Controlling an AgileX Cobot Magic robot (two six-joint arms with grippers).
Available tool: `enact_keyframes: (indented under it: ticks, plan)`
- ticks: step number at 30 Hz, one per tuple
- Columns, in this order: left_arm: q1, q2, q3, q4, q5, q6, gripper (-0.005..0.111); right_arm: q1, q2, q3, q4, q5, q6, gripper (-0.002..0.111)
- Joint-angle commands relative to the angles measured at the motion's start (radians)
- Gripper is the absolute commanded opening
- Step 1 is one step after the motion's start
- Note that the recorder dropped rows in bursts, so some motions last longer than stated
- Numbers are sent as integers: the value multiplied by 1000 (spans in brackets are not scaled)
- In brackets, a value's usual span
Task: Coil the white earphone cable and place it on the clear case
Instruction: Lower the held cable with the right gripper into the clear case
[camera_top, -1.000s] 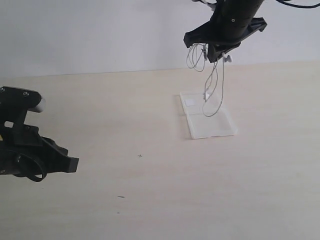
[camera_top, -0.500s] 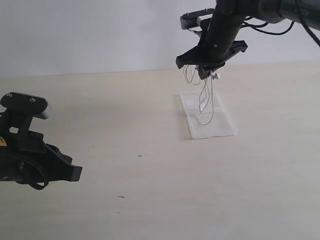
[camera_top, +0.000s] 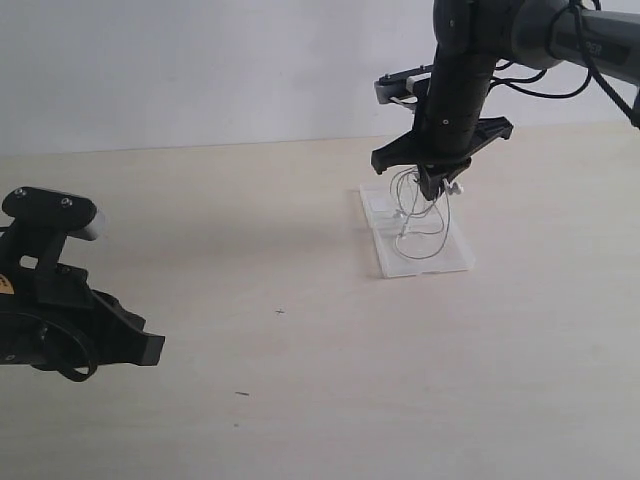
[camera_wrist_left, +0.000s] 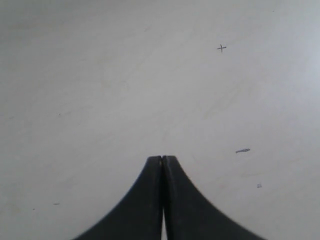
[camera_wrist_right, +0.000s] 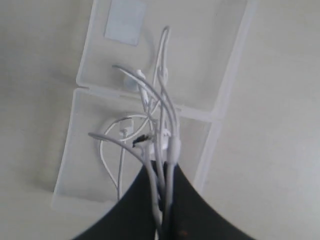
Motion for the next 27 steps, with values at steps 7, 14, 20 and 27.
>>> enact_keyframes:
  ticks: [7,14,20,27]
  plan:
    - [-7,-3,0,-6,-3,-11,0,-2,-10,-5,113,4,0,0]
    - [-7,-3,0,-6,-1,-11,0,-2,-17,92,113,4,-22,0]
    - [-7,-3,0,-6,-1,-11,0,-2,-7,101,97,4,-53,0]
    - [-7,-3,0,-6,-1,-11,0,-2,24,99,30,-28,-53,0]
